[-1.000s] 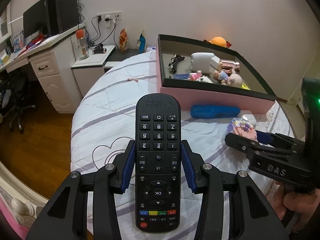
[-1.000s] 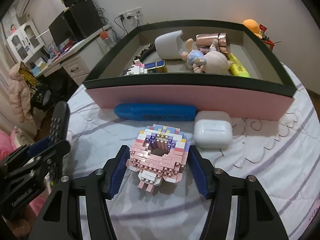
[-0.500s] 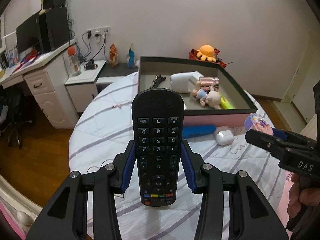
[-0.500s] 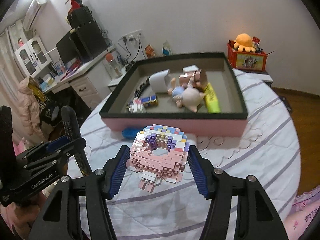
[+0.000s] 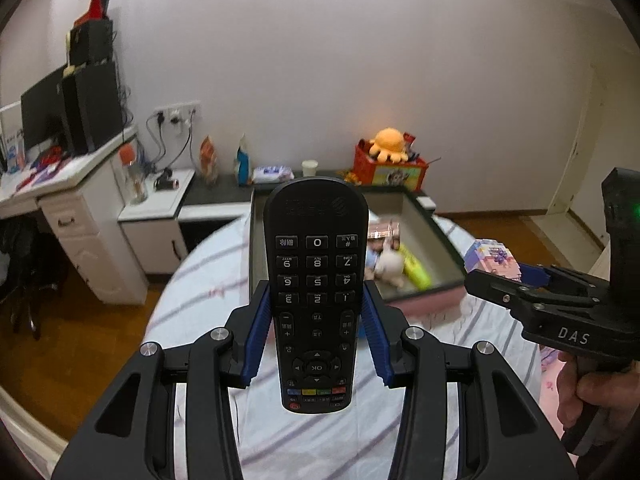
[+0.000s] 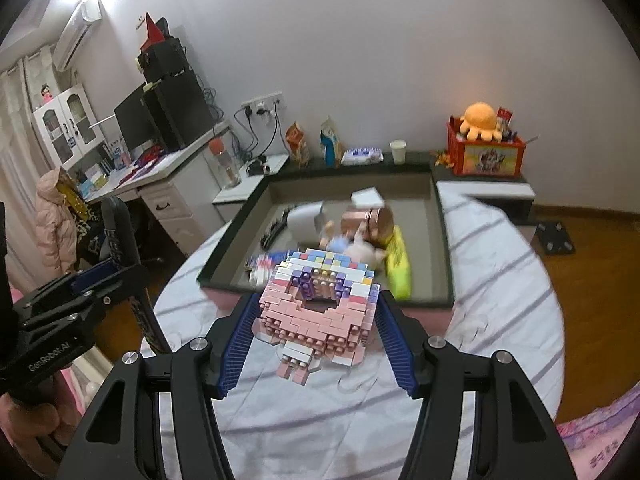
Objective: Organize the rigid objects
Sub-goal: 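Carry the remote and pink block figure over the pink box and lower them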
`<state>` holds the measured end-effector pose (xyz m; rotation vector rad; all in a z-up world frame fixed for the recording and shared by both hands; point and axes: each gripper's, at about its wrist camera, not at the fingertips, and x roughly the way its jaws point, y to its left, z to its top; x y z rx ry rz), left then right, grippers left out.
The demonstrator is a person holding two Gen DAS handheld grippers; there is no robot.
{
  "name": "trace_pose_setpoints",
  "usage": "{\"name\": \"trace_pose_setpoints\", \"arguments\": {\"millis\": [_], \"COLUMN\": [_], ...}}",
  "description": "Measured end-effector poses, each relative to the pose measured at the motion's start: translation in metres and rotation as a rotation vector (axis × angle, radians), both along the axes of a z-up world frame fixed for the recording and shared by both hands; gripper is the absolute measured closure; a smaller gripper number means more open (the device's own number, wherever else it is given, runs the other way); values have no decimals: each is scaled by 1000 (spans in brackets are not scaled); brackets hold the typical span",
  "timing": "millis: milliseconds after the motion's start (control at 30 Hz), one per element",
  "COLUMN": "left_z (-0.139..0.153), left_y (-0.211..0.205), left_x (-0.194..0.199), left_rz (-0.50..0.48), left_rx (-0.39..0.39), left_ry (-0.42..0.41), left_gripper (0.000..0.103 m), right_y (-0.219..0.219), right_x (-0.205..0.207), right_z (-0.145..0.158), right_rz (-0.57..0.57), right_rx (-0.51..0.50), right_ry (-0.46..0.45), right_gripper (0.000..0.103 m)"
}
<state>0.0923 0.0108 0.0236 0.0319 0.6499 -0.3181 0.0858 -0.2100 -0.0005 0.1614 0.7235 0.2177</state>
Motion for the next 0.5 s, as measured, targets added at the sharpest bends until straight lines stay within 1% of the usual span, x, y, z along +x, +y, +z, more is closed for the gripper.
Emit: {"name": "trace_pose_setpoints", "arguments": {"millis": [133, 233, 333, 400, 500], "left_z": [10, 5, -8, -21, -38], "left_y": [-10, -21, -29, -35, -40], "left_x": [25, 60, 88, 110, 134], "left_rz": [-21, -29, -29, -25, -18], "left_rx": [-10, -4, 5, 9, 9], "left_ry": [-6, 23, 56, 92, 124], "left_gripper": [59, 59, 59, 59, 59], "right_y": [-2, -1, 0, 0, -3], "right_x": [23, 47, 77, 98, 120], "right_z": [12, 10, -1, -15, -34], "right_rz": [-1, 1, -1, -3, -5], "right_rx": [-19, -41, -61, -70, -72], "right_ry": [-15, 0, 40, 79, 129], "right_gripper": [42, 42, 42, 42, 42]}}
